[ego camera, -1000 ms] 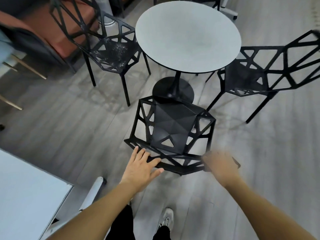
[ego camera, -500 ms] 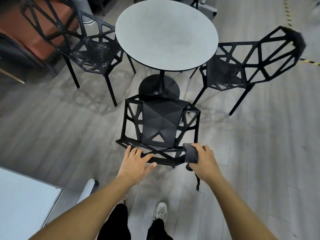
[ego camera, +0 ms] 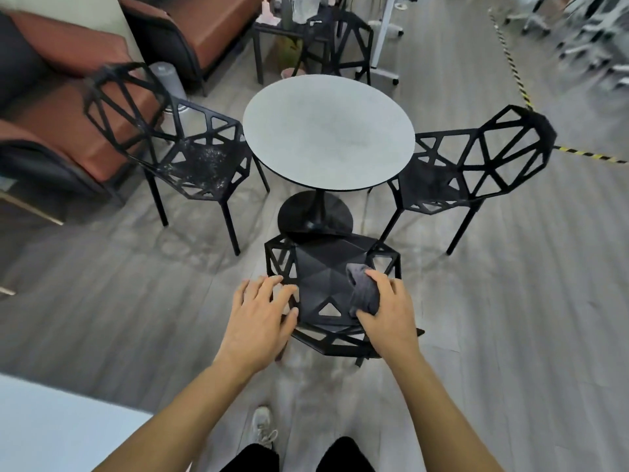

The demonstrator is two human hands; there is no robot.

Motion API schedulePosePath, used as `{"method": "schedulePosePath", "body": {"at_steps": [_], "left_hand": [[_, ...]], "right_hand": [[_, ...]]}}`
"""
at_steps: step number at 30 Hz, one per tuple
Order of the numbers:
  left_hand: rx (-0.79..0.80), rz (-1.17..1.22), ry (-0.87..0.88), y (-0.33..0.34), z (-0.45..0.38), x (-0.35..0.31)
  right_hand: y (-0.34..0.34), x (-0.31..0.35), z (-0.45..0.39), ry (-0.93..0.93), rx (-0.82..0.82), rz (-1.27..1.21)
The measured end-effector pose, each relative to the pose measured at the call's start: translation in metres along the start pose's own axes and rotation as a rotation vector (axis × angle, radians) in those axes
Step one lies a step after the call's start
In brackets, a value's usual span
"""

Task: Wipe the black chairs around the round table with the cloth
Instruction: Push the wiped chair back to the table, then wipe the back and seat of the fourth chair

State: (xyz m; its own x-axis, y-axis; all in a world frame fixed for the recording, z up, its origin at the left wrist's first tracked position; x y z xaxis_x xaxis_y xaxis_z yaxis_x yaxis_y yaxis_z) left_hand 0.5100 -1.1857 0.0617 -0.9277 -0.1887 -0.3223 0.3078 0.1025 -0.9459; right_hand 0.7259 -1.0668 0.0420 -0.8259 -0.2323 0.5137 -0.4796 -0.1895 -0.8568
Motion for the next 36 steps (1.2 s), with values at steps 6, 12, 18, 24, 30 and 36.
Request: {"method": "schedulePosePath", "body": {"at_steps": [6,12,18,24,30,36], "left_hand": [[-0.06,-0.015,0.0,-0.038,-0.029,0.016],[-0.085,-0.03,-0.01,-0.064,-0.068,0.021],[-0.13,-0.089,-0.094,-0.085,-0.091,0.04],[-0.131,-0.11,-0.155,-0.097,-0.112,0.07],[-0.184,-0.132,-0.195,-0.123,-0.142,0.116],[-0.221,-0.125,-0.206,-0.154,-0.19,0.215]], "right_hand": [[-0.007,0.041,-0.019,-0.046,-0.052,0.004],[-0.01,0.061,-0.066,-0.073,-0.044,-0.039],[-0.001,0.086,-0.108,-0.145,-0.05,-0.073],[0.011,0.117,-0.144,-0.21,-0.05,-0.145],[0.032,0.169,-0.18,-0.261,-0.029,-0.151],[0.081,0.26,-0.234,-0.295,-0.003,-0.148]]}}
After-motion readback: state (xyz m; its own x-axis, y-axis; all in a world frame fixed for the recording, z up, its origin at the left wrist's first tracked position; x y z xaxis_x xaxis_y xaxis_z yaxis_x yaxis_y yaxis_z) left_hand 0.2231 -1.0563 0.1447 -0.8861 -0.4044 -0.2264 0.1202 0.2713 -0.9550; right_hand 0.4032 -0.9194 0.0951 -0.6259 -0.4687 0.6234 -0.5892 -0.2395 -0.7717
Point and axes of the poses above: each hand's wrist, its own z-axis away from the middle knuckle, its own y-axis out of the palm, x = y × z, the point moved 3 cm from there along -z, towards the middle knuckle, and after that the axes turned 6 degrees about z, right-handed, at the moved point
